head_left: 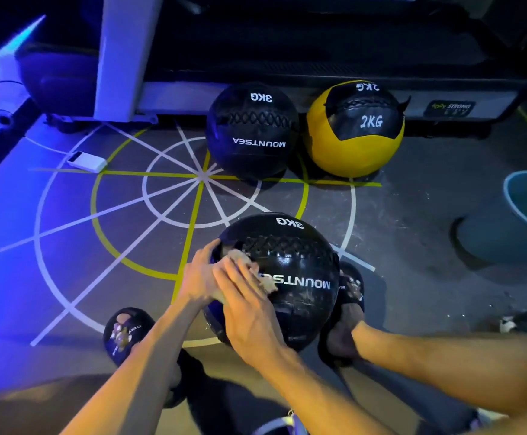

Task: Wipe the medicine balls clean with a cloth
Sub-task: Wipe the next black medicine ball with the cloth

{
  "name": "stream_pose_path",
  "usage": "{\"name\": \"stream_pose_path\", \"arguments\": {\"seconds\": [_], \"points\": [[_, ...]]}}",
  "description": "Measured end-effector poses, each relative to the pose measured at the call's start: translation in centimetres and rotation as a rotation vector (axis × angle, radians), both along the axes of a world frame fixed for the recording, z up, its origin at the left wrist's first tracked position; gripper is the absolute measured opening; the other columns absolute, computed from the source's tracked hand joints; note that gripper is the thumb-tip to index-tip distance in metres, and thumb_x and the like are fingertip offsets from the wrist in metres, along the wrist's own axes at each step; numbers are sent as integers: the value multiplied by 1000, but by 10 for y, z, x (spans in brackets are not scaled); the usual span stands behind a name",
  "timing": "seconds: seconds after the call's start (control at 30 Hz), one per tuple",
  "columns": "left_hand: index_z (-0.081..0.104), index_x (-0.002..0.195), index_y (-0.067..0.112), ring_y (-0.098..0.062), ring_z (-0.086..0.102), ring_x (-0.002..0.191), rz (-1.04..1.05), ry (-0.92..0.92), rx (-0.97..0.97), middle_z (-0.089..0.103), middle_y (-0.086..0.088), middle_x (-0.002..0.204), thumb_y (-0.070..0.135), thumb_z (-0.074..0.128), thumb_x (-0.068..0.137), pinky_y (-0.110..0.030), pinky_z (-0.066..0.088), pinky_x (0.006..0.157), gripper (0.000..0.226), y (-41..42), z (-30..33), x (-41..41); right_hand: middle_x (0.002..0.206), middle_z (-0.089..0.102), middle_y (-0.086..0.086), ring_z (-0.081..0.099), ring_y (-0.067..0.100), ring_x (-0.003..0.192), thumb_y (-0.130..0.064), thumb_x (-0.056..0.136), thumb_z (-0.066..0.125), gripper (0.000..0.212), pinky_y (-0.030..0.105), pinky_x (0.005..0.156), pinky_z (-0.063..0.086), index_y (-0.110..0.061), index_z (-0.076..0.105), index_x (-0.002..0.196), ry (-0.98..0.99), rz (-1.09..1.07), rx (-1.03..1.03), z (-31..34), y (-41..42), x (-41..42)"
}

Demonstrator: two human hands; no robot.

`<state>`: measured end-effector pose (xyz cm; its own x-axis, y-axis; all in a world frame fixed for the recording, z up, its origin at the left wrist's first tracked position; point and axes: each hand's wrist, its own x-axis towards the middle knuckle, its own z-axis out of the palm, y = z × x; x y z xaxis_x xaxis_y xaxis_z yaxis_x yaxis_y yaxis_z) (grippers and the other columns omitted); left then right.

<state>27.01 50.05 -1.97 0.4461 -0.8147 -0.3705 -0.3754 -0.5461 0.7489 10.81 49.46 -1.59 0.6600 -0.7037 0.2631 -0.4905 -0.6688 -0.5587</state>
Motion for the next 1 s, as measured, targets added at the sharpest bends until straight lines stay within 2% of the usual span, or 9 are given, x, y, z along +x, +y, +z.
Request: {"name": "stream_pose_path", "arguments": {"seconds": [0.13,0.27,0.33,0.47,0.6,0.7,0.87,0.93,1.0], "points": [[42,154,27,-25,45,142,45,34,-36,51,-2,153,65,74,72,-42,33,118,96,3,-1,0,151,52,5,47,21,141,-6,95,41,52,41,121,31,-12,55,144,62,169,-139,-9,-39,-43],[37,157,35,-23,31,150,-10,-11,-31,43,5,159,88,56,74,-50,23,124,100,-7,-5,-9,156,44,-4,33,7,148,-13,100,40,49,24,123,20,-15,52,147,-103,-198,2,-6,-65,-68],[38,157,34,-26,26,152,12,-8,-27,41,4,161,87,45,78,-52,21,125,95,-12,-8,-13,158,41,-4,32,9,149,-9,99,42,50,31,125,21,-17,52,148,-138,-333,35,-6,-53,-44],[41,155,27,-22,32,151,64,-36,-36,43,5,159,64,43,101,-42,19,126,66,-3,-11,-12,150,52,9,45,21,143,-6,99,43,44,43,117,36,-7,58,141,-94,57,-87,-19,-31,-8],[41,153,34,-18,40,147,107,-41,-26,47,9,156,77,32,91,-49,29,123,76,26,-19,0,153,49,2,39,14,146,-6,98,46,49,38,122,30,-13,53,146,-1,221,-142,-14,-46,-42],[40,150,40,-23,46,142,125,-18,34,54,8,151,74,29,87,-52,30,120,73,37,-21,7,154,46,-5,37,8,146,2,95,53,51,22,121,26,-13,55,144,-49,-81,62,-5,-57,-83],[51,144,28,-14,50,128,177,36,-31,58,6,139,46,45,95,-30,34,100,52,39,-3,6,139,47,-22,48,-6,126,-1,96,59,43,-6,100,23,-16,63,137,-50,-368,240,-8,-50,-117],[51,141,31,12,46,119,145,16,-128,54,27,136,24,55,104,-13,31,98,38,36,6,-1,116,65,-32,63,-9,96,-8,99,54,43,6,83,44,-32,65,134,-136,-417,349,-5,-53,-118],[47,135,43,27,42,115,67,-10,-173,50,45,126,34,66,99,-5,30,99,42,37,7,-9,83,69,-20,61,2,72,-14,99,53,34,27,68,46,-34,71,121,-264,-608,429,1,-65,-120]]}}
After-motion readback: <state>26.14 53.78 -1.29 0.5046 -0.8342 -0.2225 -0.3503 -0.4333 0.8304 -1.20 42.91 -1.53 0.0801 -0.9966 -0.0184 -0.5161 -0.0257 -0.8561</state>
